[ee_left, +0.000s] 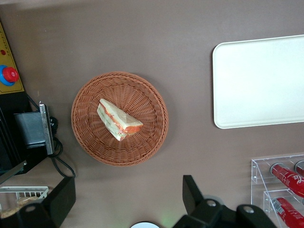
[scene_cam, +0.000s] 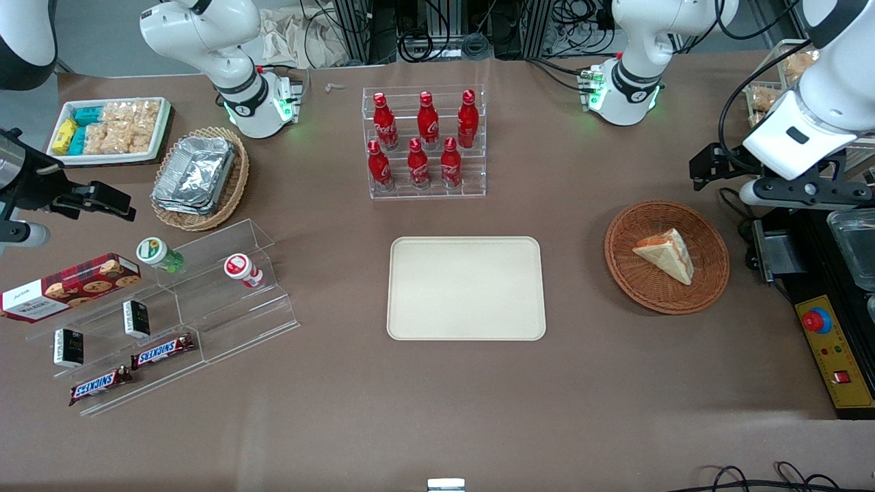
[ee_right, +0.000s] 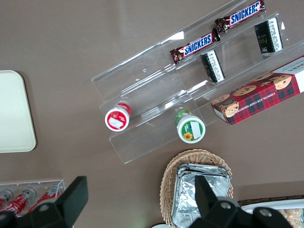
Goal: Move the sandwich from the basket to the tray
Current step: 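Move the left gripper over the wrapped sandwich in the wicker basket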
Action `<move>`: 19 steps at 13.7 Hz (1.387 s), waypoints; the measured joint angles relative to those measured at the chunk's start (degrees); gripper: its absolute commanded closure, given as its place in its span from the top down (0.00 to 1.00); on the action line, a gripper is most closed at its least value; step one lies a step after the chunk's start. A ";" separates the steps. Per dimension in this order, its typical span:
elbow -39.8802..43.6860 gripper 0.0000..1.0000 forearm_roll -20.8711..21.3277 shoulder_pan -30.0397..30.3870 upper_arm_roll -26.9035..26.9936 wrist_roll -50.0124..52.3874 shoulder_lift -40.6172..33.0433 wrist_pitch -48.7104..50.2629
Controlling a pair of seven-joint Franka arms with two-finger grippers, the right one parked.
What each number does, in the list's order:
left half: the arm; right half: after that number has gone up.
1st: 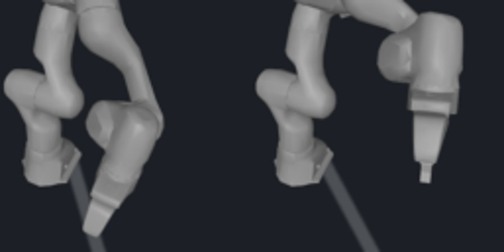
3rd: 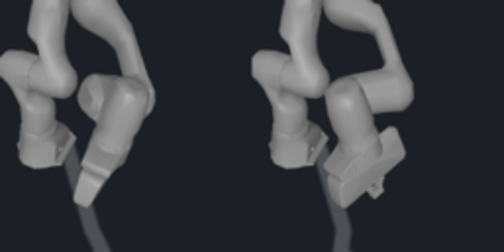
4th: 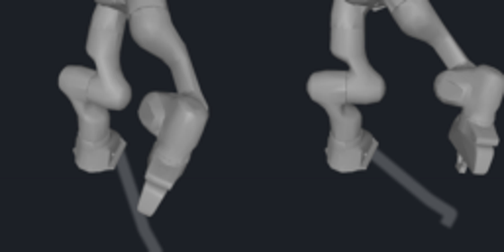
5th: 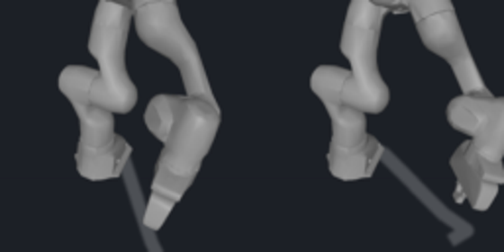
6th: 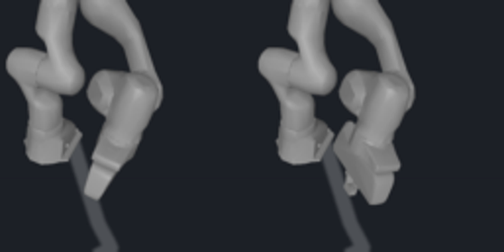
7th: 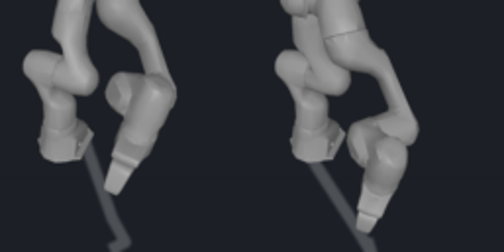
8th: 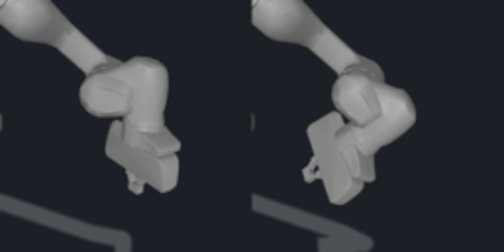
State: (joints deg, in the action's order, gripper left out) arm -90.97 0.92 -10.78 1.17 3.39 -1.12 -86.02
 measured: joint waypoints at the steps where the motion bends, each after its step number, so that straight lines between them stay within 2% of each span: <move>1: 0.00 1.00 0.00 0.00 0.00 0.01 0.05 0.10; 10: -0.21 1.00 0.15 0.35 0.66 0.74 0.39 4.16; 15: -2.92 1.00 0.50 1.48 4.44 9.16 0.45 4.99; 19: -8.09 1.00 1.58 1.46 5.30 15.12 -0.62 2.90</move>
State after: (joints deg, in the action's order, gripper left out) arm -99.06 2.49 -9.33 6.47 18.51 -1.74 -83.12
